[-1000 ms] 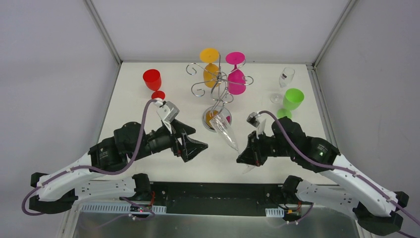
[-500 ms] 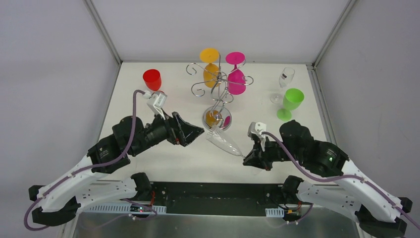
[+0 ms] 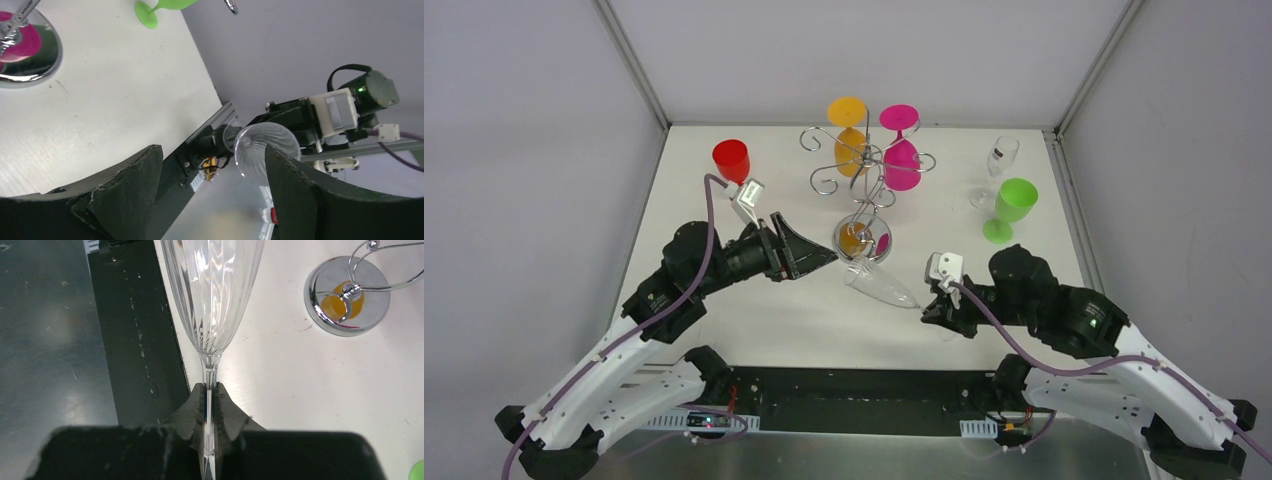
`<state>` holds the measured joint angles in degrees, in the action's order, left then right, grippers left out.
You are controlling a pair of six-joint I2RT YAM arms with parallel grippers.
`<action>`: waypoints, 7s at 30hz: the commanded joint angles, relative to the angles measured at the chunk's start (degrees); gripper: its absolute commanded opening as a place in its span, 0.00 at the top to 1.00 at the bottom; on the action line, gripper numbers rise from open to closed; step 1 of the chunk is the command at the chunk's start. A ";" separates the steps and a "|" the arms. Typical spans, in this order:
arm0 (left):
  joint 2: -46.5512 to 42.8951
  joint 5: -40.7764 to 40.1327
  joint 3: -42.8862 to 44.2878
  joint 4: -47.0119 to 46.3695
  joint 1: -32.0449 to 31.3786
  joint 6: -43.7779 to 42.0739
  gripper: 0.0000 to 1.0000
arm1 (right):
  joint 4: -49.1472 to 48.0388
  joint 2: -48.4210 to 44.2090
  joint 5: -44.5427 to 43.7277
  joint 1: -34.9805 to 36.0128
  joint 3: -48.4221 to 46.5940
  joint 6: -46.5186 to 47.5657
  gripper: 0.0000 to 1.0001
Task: Take the wine glass off the wine glass rack
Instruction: Place the wine glass at the center of the board.
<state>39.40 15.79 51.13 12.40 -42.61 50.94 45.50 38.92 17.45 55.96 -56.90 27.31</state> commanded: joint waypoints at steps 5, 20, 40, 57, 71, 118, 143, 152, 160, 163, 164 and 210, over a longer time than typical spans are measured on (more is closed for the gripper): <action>0.90 18.52 -4.69 -15.31 8.47 11.85 0.35 | -2.04 2.59 -2.70 -0.10 -1.09 4.54 1.00; 2.09 25.19 -5.37 -12.90 10.79 10.81 0.42 | -1.34 6.74 -2.86 -0.08 -5.61 5.52 1.00; 2.51 28.26 -5.18 -9.99 12.61 9.00 0.56 | -2.92 11.58 -0.15 -0.07 -9.57 5.65 1.00; 3.50 30.84 -4.46 -10.00 13.08 8.76 0.88 | -3.77 12.42 -1.76 0.00 -11.44 5.12 1.00; 2.71 31.52 -6.13 -9.79 13.08 8.31 1.00 | -6.92 10.87 -4.29 0.09 -10.25 3.06 0.75; 15.05 -12.87 22.99 43.10 30.80 -30.04 1.00 | -8.06 -1.11 -17.01 0.10 -2.97 -6.50 0.43; 33.26 -17.70 37.42 42.71 43.53 -36.37 1.00 | -6.75 -0.95 -37.38 -0.08 -4.31 -24.56 0.24; 39.15 -18.04 38.28 39.57 47.03 -36.75 1.00 | -5.45 -0.66 -36.89 -0.13 -3.69 -27.21 0.25; 44.88 -17.64 40.26 37.77 48.61 -36.87 1.00 | -5.37 -1.57 -35.79 -0.15 -2.30 -29.02 0.24; 46.43 -17.89 40.74 37.22 48.98 -36.86 1.00 | -5.25 -2.06 -35.86 -0.14 -2.01 -28.98 0.24; 46.94 -17.92 40.90 37.05 49.14 -36.86 1.00 | -5.25 -2.17 -35.78 -0.10 -1.86 -28.98 0.24; 49.29 -17.20 46.16 39.94 49.90 -38.72 0.62 | -4.97 -1.50 -35.69 -0.07 -2.15 -29.71 0.22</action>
<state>91.94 -1.98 94.96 50.02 6.87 13.41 40.95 37.19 -18.39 55.96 -58.22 -1.52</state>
